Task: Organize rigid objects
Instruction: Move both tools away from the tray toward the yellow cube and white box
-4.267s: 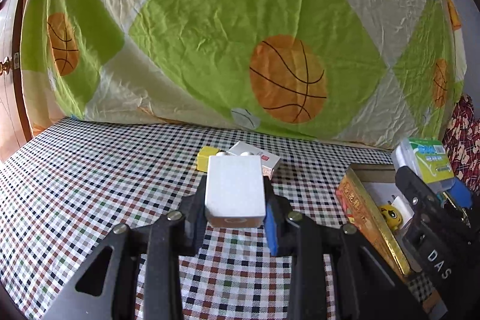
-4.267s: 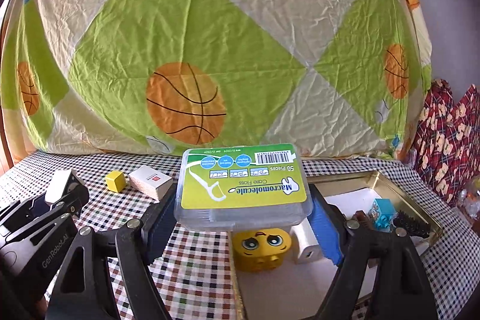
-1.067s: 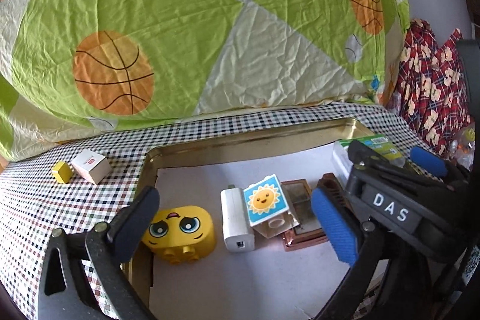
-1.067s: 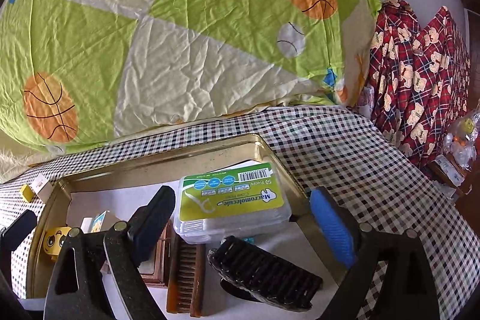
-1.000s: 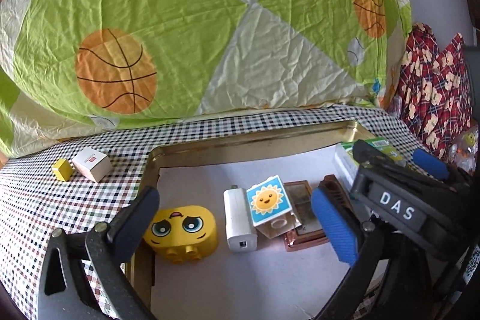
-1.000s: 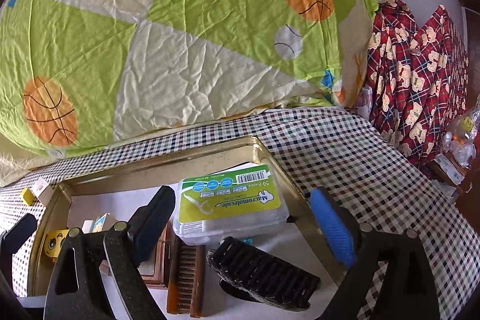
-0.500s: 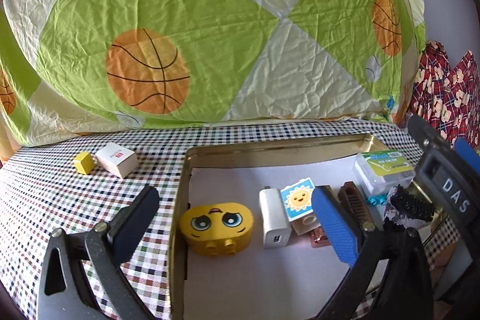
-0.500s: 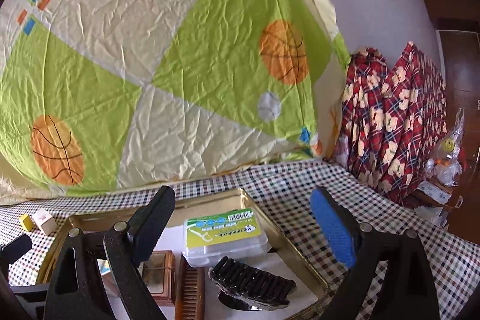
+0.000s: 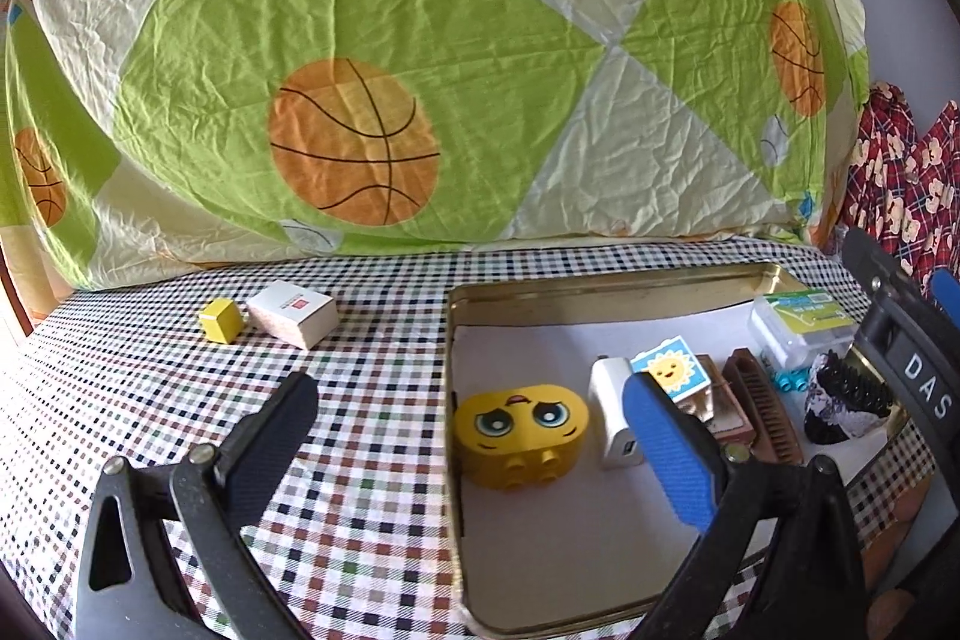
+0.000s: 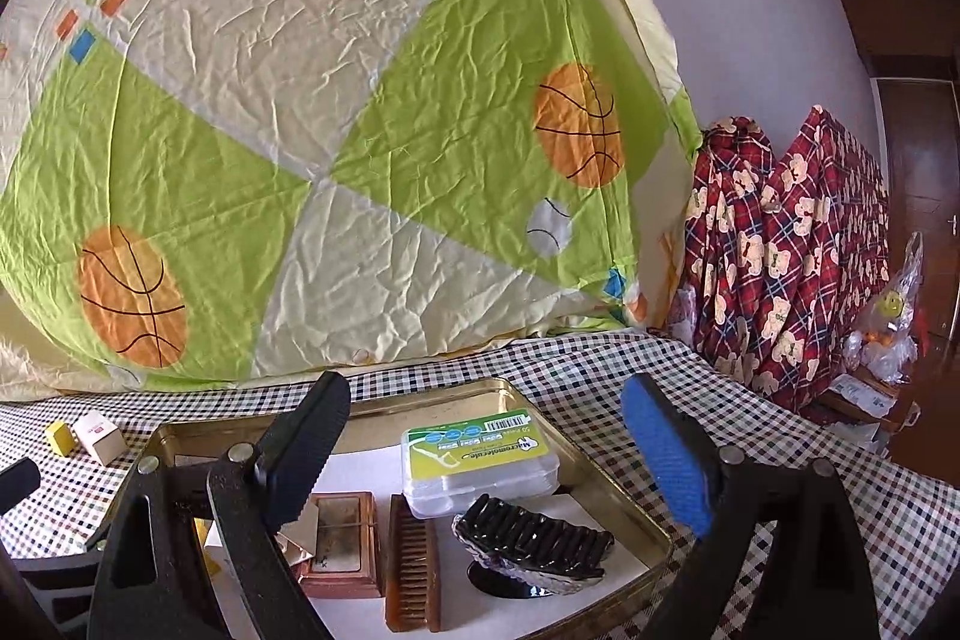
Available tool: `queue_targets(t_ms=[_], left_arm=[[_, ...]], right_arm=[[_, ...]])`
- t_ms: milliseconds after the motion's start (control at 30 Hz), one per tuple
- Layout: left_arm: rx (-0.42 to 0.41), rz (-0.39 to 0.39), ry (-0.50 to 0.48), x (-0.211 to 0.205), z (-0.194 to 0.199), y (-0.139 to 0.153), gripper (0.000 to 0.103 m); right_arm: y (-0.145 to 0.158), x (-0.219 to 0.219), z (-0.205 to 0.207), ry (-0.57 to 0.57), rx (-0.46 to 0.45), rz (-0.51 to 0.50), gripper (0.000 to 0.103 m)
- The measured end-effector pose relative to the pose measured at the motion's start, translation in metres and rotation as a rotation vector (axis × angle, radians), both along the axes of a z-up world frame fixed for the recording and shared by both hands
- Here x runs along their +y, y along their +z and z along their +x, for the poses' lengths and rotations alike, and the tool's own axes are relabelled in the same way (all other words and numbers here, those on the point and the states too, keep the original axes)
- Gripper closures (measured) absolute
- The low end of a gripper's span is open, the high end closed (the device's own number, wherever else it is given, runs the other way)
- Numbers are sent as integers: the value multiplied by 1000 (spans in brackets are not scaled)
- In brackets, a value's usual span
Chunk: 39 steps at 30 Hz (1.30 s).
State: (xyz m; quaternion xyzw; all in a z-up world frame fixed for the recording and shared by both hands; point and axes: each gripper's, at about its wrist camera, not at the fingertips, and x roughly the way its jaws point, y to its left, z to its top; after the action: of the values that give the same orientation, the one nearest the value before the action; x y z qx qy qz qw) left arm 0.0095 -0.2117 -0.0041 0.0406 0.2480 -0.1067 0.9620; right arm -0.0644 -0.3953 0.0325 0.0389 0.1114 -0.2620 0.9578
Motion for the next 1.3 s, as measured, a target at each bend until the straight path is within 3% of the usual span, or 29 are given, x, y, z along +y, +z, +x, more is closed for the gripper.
queue_targets(t_ms=[367,900,1300], left_arm=[[-20,31,30,29,1,0,1],[-114,135,107,104,17,2,1],[-56,69,182,172,44,2,1]], right_arm=[[-1,10,-4,2,8,21,10],[-3,79,2,79,49,-41,10],[-6,155,25,176,49,-58,10]])
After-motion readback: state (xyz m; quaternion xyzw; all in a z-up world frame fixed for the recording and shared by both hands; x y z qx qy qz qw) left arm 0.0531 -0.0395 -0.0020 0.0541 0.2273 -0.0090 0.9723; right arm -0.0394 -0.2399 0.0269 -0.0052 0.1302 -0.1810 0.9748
